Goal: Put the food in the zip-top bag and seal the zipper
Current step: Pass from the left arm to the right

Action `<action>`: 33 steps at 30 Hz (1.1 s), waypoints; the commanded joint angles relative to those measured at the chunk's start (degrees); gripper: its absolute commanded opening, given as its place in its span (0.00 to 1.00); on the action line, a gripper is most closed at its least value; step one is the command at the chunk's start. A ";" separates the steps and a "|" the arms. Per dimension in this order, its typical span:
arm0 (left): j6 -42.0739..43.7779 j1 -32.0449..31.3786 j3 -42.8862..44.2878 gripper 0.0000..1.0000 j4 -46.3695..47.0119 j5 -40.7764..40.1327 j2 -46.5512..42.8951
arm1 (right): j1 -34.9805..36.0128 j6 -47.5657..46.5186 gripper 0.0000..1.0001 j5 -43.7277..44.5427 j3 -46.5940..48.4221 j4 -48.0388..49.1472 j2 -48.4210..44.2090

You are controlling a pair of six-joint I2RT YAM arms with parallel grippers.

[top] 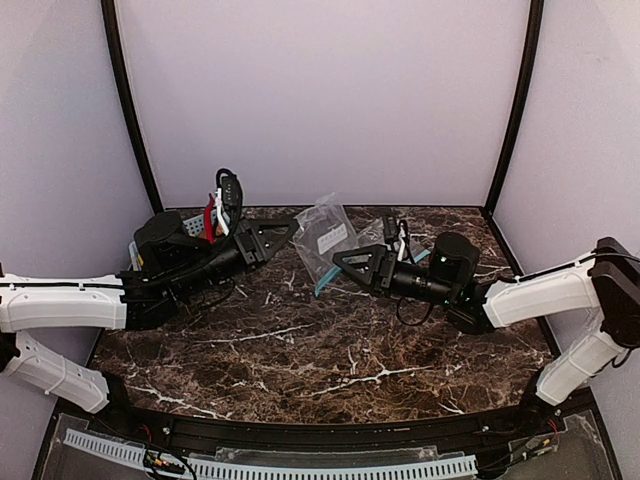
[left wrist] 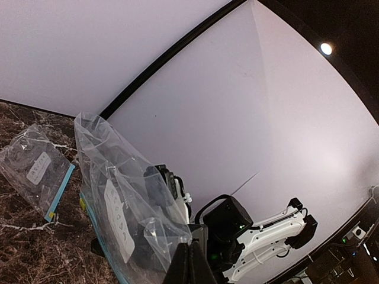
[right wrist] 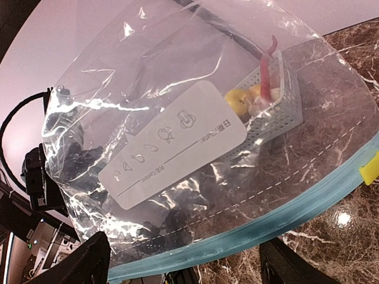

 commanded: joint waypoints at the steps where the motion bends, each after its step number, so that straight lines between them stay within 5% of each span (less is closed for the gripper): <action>1: -0.66 -0.42 0.36 0.01 3.80 -0.69 -1.38 | 0.59 0.58 0.85 -0.86 2.01 3.88 1.92; 13: -1.00 -0.50 -0.24 0.01 4.07 -1.36 -2.17 | 0.73 3.13 0.79 0.01 1.81 10.36 3.93; 33: -2.55 -0.62 -4.74 0.01 2.24 -3.24 -4.85 | 0.91 -1.04 0.32 5.58 0.40 10.04 -2.01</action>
